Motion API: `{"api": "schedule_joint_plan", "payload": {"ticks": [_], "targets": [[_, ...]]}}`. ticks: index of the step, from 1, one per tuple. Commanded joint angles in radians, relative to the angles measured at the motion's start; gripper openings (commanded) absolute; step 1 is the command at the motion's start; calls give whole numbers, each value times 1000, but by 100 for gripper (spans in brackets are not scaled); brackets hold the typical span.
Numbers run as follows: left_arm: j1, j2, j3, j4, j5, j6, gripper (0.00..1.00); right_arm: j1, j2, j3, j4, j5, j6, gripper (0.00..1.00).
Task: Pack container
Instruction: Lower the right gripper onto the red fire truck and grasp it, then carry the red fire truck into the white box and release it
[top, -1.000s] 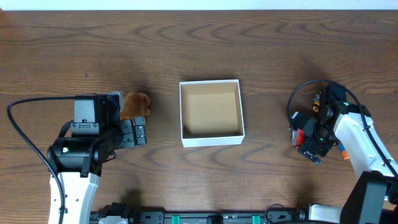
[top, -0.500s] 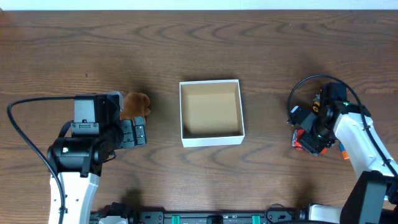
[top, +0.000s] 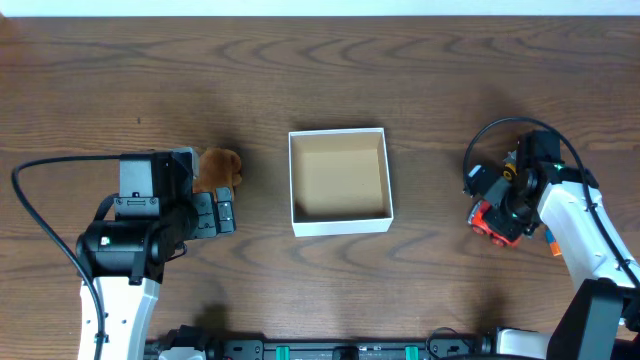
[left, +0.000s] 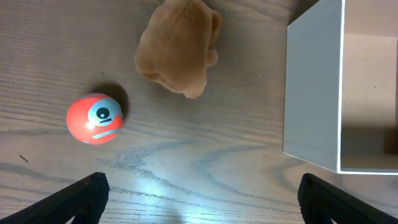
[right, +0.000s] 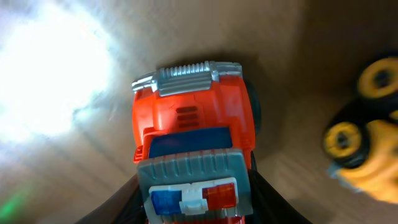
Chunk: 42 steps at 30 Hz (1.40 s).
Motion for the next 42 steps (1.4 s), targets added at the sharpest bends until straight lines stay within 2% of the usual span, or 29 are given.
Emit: {"api": "schedule_joint_plan", "payload": {"ticks": [1,6,9,12,20,27,31,33,37,42], "targets": [[-1,1,16,-3,10,-9,98,-10,17,-12,66,-23,30,39],[-1,1,16,-3,11,-9,98,-10,17,-12,160,-127,163,36],[-1,1,16,-3,11,-9,98,-10,17,-12,205,-177,222,23],[-1,1,16,-3,11,-9,98,-4,17,-10,240,-176,272,17],[-1,1,16,-3,11,-9,98,67,17,-4,262,-176,274,2],[-1,1,16,-3,11,-9,98,157,16,13,298,-176,425,1],[-1,1,16,-3,11,-9,98,207,1,70,283,-176,582,1],[-1,1,16,-3,11,-9,98,235,-19,121,254,-177,687,1],[-1,1,16,-3,11,-9,98,289,-53,238,154,-185,747,1],[-1,1,16,-3,11,-9,98,371,-96,361,87,-102,958,1]]}}
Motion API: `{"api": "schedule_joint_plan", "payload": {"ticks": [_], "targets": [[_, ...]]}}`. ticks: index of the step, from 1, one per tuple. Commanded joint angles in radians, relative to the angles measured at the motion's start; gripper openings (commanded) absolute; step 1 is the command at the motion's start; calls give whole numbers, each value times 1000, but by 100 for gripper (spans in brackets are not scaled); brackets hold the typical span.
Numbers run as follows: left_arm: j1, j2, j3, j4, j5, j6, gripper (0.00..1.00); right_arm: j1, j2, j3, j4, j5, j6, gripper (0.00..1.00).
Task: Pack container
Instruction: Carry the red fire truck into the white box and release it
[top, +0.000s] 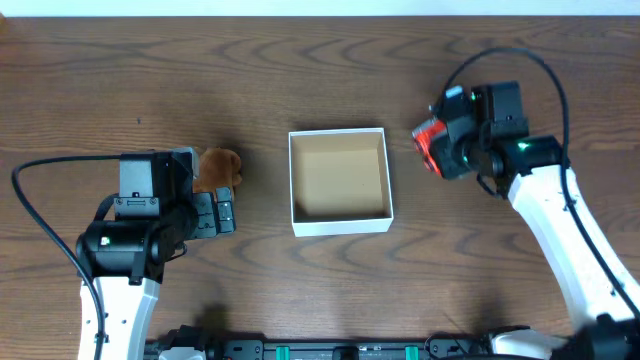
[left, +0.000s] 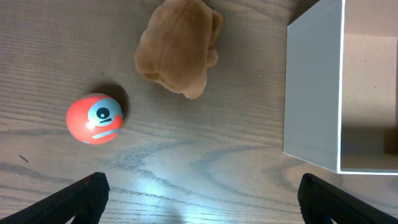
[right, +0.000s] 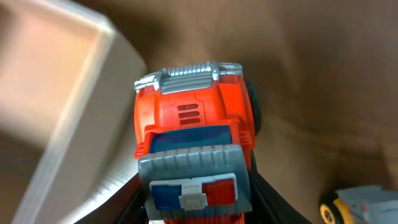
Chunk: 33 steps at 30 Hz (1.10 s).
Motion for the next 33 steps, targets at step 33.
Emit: {"api": "schedule_joint_plan", "payload": {"ticks": [33], "targets": [[-1,2,16,-3,11,-54,98,546,305,197,-126,350,913,1]]}}
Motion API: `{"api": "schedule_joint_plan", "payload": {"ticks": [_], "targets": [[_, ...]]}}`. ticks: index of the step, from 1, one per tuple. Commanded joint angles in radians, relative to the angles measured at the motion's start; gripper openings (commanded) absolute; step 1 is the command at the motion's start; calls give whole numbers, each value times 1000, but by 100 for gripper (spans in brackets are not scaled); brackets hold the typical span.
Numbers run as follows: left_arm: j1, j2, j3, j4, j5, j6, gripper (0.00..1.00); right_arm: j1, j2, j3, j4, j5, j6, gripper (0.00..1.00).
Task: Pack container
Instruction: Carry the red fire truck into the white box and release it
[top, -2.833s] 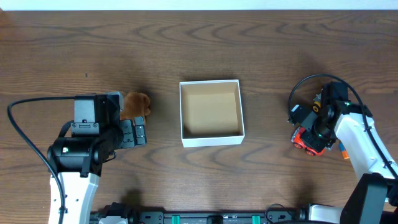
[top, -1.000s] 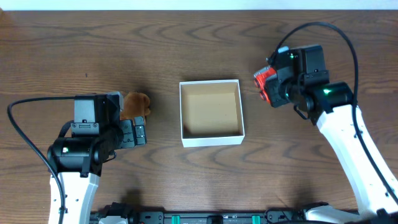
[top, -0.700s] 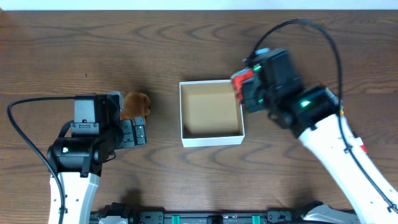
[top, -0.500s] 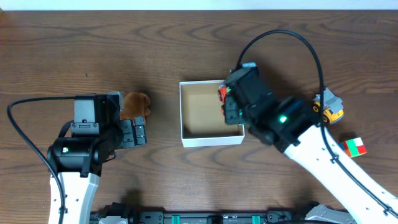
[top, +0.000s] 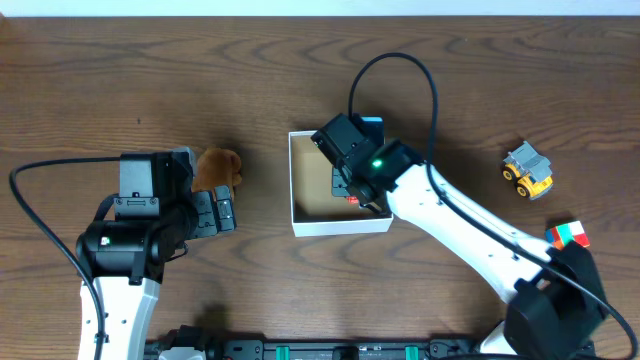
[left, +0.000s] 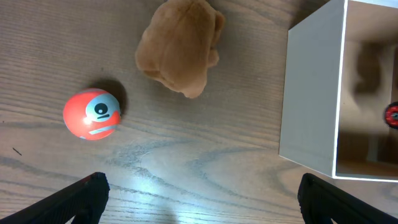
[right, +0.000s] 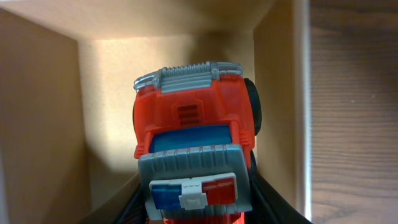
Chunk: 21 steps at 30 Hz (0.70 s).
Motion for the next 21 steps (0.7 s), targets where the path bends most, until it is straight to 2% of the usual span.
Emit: {"api": "schedule_joint_plan", "payload": {"ticks": [1,9,15,17,19,21], "targets": [[-1,2,16,-3,11,-6,98,-12,27,17,10,8,1,1],[-1,2,16,-4,11,-6,98,-75,76,17,52,-50,0,2],[-1,2,16,-4,11,-6,98,-95,97,16,51,-89,0,11],[-1,2,16,-4,11,-6,98,-95,97,17,55,-89,0,16],[-1,2,16,-4,11,-6,98,-95,97,17,55,-89,0,27],[-1,2,16,-4,11,-6,98,-95,97,17,53,-92,0,32]]}}
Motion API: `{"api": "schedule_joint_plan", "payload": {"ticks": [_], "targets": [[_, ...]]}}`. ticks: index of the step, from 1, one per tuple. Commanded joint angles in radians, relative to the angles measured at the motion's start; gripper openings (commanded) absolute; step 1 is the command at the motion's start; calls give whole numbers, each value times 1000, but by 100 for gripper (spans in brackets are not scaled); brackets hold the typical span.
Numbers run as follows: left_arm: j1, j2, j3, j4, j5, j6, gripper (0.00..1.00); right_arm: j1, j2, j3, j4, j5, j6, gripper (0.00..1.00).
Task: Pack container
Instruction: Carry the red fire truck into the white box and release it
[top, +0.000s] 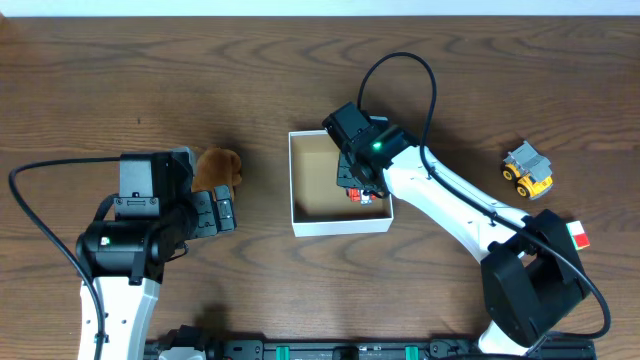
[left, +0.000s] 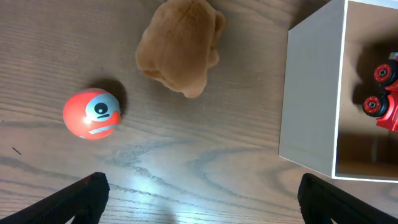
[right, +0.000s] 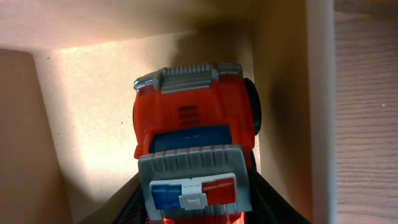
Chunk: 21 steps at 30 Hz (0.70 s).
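The white box (top: 300, 222) with a brown floor sits mid-table. My right gripper (top: 358, 180) reaches down into its right side, shut on the red toy truck (right: 194, 134), whose red wheels show low inside the box (left: 380, 93). The truck (top: 358, 193) is close to the box's right wall (right: 283, 93). My left gripper (left: 199, 199) hangs open over bare wood left of the box (left: 311, 93), nothing between its fingers. A brown plush toy (left: 180, 53) and a red ball with a face (left: 92, 115) lie ahead of it.
A yellow toy truck (top: 526, 169) sits on the table at the right. A small red, white and green block (top: 577, 234) lies lower right, partly behind my right arm. The plush (top: 218, 168) lies between my left arm and the box.
My right gripper has shifted toward the box's right wall and lower, still shut on the red truck. The truck's wheels show further into the box in the left wrist view. The left arm is unchanged.
My right gripper was shut on the red truck at the far right of the table, beside the yellow truck. Then it held the truck in the air right of the box. Then the truck was inside the box, and now sits lower by the right wall.
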Motion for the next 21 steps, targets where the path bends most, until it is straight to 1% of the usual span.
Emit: {"api": "schedule_joint_plan", "payload": {"ticks": [1,4,5,6,7,9,10,17,20,21], "targets": [[-1,2,16,-4,11,-2,98,-3,0,17,3,-12,-2,38],[-1,2,16,-8,11,-2,98,-3,0,17,9,-49,-15,60],[-1,2,16,-8,11,-2,98,-3,0,17,9,-50,-14,64],[-1,2,16,-11,11,-2,98,-3,0,17,11,-50,-15,72],[-1,2,16,-11,11,-2,98,-3,0,17,11,-49,-14,76],[-1,2,16,-12,11,-2,98,-4,0,17,18,-49,-15,95],[-1,2,16,-11,11,-2,98,-4,0,17,25,-48,-15,99],[-1,2,16,-12,11,-2,98,-4,0,17,60,-40,-17,99],[-1,2,16,-12,11,-2,98,-4,-1,17,89,-26,-50,99],[-1,2,16,-12,11,-2,98,-4,-1,17,99,-26,-65,97]]}}
